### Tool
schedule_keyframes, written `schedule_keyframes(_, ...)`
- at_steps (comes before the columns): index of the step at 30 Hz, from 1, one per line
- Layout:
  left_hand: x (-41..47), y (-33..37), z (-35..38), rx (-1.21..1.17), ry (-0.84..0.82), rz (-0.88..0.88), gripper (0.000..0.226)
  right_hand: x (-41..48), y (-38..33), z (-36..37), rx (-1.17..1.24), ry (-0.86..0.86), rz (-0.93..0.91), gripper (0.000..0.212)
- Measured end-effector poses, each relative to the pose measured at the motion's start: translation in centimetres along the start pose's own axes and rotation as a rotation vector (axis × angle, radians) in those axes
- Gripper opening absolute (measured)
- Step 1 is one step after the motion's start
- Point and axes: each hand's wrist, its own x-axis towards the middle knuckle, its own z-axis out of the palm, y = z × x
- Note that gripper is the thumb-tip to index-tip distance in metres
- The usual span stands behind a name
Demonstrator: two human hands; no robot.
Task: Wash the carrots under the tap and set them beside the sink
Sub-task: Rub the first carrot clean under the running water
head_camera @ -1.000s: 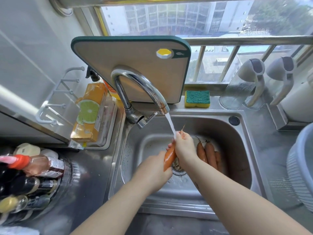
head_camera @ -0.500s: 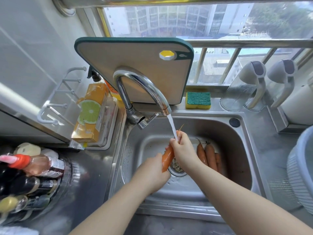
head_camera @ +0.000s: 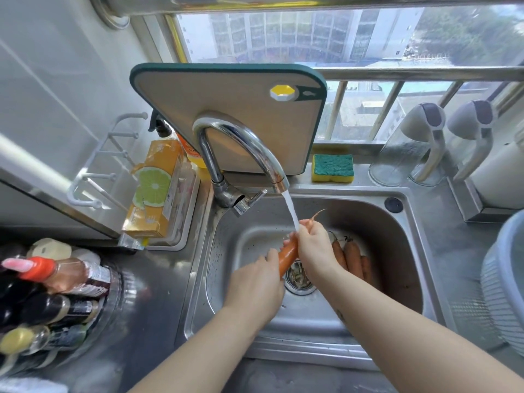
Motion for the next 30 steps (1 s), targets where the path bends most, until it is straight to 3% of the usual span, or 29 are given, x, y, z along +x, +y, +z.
schedule_keyframes(4, 0.2, 0.8, -0.4, -0.288, -0.132, -0.027, 0.031, 0.2, -0.8, 0.0, 0.192, 0.117, 0.058, 0.033)
schedule_keyframes(6, 0.4, 0.5, -0.8, -0.469, -0.242, -0.079, 0.015, 0.0, -1.0, -0.3, 0.332, 0.063, 0.110, 0.038)
schedule_keyframes(8, 0.5, 0.0, -1.0, -0.519, -0.273, -0.113, 0.011, -0.2, -0.9, -0.5, 0.335, -0.062, 0.098, 0.031)
schedule_keyframes(10, 0.5, -0.3, -1.2, -0.421, -0.219, -0.136, 0.006, -0.2, -0.1, -0.7, 0.170, -0.161, 0.025, 0.010)
schedule_keyframes(13, 0.4, -0.2, -1.1, -0.175, -0.112, -0.133, 0.024, -0.3, 0.8, -0.7, -0.113, -0.106, -0.030, 0.029)
schedule_keyframes(16, 0.2, 0.7, -0.8, -0.014, -0.037, -0.075, 0.030, -0.2, 0.2, -0.1, -0.105, 0.044, -0.050, 0.009)
schedule_keyframes(17, 0.0, 0.9, -0.8, 0.004, -0.017, -0.053, 0.033, 0.0, 0.0, 0.0, -0.049, 0.076, -0.026, 0.019)
schedule_keyframes(21, 0.0, 0.5, -0.8, -0.107, -0.041, -0.034, 0.036, 0.0, -0.9, -0.5, 0.158, 0.084, 0.084, 0.038)
schedule_keyframes(25, 0.6, -0.7, -0.8, -0.289, -0.128, -0.079, 0.029, -0.6, -0.2, -1.2, 0.112, -0.189, 0.068, 0.015)
schedule_keyframes(27, 0.7, -0.8, -0.9, -0.286, -0.114, -0.082, 0.029, -0.3, 0.6, -1.2, -0.111, -0.151, 0.015, 0.028)
schedule_keyframes(30, 0.6, -0.2, -0.9, -0.209, -0.033, -0.080, 0.030, -0.2, 0.6, -0.7, -0.164, 0.030, -0.030, 0.006)
